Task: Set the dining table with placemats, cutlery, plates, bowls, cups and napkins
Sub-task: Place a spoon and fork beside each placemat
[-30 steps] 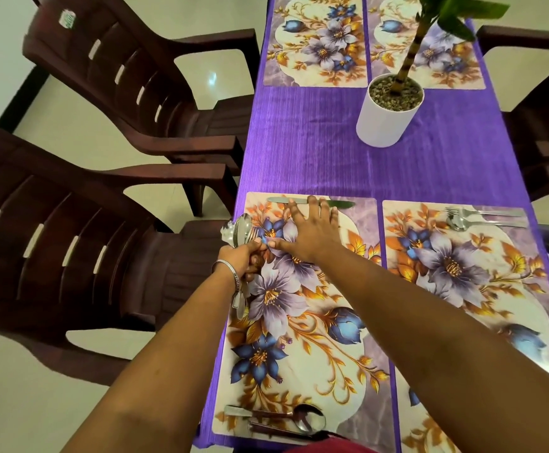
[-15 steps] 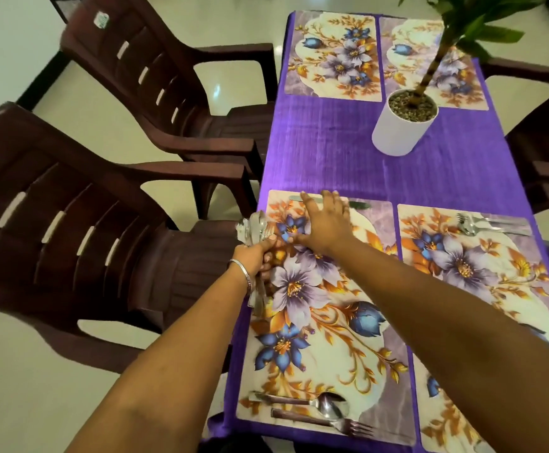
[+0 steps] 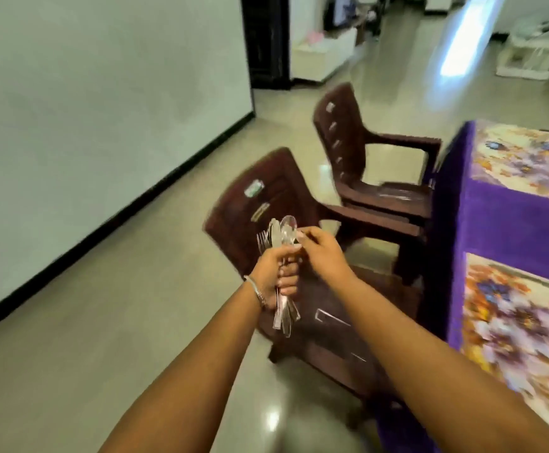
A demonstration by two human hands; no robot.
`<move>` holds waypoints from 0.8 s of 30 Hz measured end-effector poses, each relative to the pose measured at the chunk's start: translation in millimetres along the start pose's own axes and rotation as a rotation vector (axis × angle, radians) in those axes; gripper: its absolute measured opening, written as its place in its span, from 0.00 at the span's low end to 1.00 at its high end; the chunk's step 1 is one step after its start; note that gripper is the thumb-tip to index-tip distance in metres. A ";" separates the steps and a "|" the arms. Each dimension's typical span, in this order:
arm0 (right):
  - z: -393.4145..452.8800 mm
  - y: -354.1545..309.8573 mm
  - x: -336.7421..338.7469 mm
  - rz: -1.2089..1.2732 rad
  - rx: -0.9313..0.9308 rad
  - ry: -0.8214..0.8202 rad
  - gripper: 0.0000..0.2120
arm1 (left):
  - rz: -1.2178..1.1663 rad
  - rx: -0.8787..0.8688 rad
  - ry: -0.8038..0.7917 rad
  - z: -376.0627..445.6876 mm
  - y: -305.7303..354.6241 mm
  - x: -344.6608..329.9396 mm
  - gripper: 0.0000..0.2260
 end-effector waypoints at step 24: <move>-88.6 -160.4 -545.3 0.148 -0.211 -1.373 0.11 | 0.013 -0.786 0.779 -148.2 312.1 452.6 0.12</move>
Point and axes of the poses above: each hand's wrist, its own z-axis towards the middle knuckle, its own x-axis out of the back of the hand, y = z × x, the point moved 7 cm from there along z, towards the middle knuckle, and after that the axes turned 12 degrees about y, right-handed, at the moved point
